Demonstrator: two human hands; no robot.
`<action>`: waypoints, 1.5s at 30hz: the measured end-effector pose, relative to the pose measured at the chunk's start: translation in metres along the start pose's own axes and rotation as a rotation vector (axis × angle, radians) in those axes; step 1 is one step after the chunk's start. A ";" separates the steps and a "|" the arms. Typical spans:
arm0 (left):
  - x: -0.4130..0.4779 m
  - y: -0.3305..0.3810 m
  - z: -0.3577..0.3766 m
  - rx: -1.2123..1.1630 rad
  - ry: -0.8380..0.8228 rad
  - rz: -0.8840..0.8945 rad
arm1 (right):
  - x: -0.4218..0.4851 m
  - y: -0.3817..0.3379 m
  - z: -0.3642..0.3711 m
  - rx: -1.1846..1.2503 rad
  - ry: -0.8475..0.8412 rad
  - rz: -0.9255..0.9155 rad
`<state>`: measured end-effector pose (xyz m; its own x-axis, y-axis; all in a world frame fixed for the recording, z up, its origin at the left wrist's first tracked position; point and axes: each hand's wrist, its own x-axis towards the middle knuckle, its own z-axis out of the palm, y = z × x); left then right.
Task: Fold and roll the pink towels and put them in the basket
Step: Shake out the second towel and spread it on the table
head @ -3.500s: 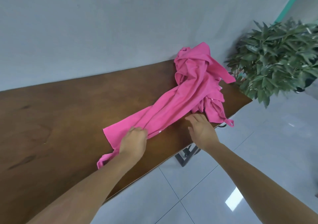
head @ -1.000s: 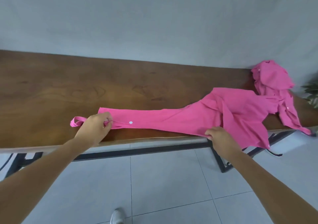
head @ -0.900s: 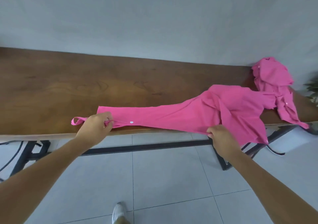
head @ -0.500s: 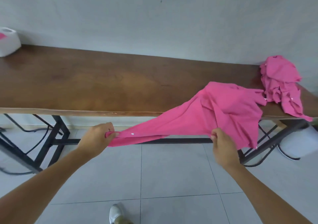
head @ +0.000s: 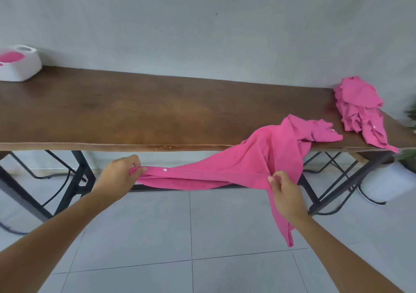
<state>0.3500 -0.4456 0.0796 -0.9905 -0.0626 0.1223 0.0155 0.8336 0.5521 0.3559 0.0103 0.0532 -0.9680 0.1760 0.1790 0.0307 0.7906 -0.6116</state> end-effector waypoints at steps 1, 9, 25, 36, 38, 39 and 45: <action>-0.003 -0.009 -0.010 0.009 0.002 0.001 | -0.004 -0.008 0.005 0.007 -0.007 0.011; -0.036 -0.099 -0.082 0.098 0.042 -0.058 | -0.051 -0.074 0.059 0.020 -0.135 -0.023; -0.084 -0.195 -0.180 0.149 0.084 -0.001 | -0.114 -0.167 0.096 -0.134 -0.168 -0.106; -0.070 -0.243 -0.199 0.176 0.090 0.006 | -0.105 -0.187 0.095 -0.170 -0.340 -0.269; -0.064 -0.246 -0.206 0.178 0.102 0.020 | -0.101 -0.191 0.096 -0.151 -0.333 -0.304; -0.060 -0.247 -0.208 0.178 0.107 0.035 | -0.099 -0.193 0.097 -0.146 -0.327 -0.306; -0.035 -0.248 -0.214 0.164 0.109 0.012 | -0.086 -0.194 0.099 -0.157 -0.323 -0.290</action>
<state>0.4099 -0.7677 0.1143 -0.9697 -0.1033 0.2215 -0.0038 0.9125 0.4091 0.4083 -0.2162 0.0807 -0.9694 -0.2379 0.0610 -0.2399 0.8638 -0.4431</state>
